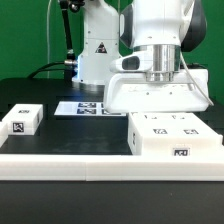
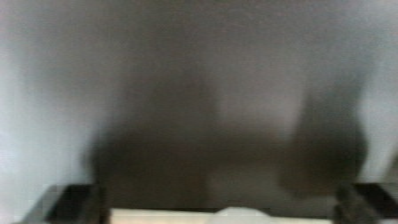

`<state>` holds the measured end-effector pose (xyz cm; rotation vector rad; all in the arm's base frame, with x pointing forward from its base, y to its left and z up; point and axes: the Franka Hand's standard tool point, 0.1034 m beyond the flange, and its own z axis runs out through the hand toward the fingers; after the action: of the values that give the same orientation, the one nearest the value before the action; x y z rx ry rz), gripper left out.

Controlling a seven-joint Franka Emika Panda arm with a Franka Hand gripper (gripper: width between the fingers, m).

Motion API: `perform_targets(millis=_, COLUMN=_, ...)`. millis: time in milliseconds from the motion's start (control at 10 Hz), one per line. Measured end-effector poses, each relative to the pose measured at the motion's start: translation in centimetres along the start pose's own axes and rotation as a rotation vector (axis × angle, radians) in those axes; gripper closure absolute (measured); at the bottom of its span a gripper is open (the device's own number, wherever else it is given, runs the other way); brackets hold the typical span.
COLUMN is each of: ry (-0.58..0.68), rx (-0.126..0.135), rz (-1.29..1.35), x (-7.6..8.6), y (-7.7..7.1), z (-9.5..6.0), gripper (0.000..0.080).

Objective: Assemble cabinet

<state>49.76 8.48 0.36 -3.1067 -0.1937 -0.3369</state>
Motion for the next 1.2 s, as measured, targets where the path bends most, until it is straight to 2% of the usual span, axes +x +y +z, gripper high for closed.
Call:
perform_targets(millis=100, ry=0.0, rx=0.003, rz=-0.01, x=-0.04, y=-0.64, z=-0.01, gripper=0.0261)
perform_targets(millis=200, ry=0.0, rx=0.004, rz=-0.016, x=-0.08, y=-1.0, z=-0.01, gripper=0.0443)
perform_targets(millis=300, ry=-0.004, rx=-0.001, rz=-0.011, x=-0.28, y=-0.54, z=0.05, gripper=0.0579)
perform_targets(millis=400, ry=-0.006, rx=-0.002, rz=-0.014, x=-0.39, y=-0.41, z=0.07, gripper=0.0579)
perform_targets(millis=500, ry=-0.006, rx=-0.002, rz=-0.047, x=-0.39, y=-0.38, z=0.08, gripper=0.0739)
perform_targets(millis=600, ry=-0.012, rx=-0.003, rz=-0.108, x=-0.57, y=-0.09, z=0.13, gripper=0.078)
perform_targets(millis=1100, ry=-0.013, rx=-0.002, rz=-0.112, x=-0.58, y=-0.33, z=0.08, gripper=0.0798)
perform_targets(millis=1200, ry=-0.008, rx=-0.002, rz=-0.12, x=-0.46, y=-0.17, z=-0.41, gripper=0.0798)
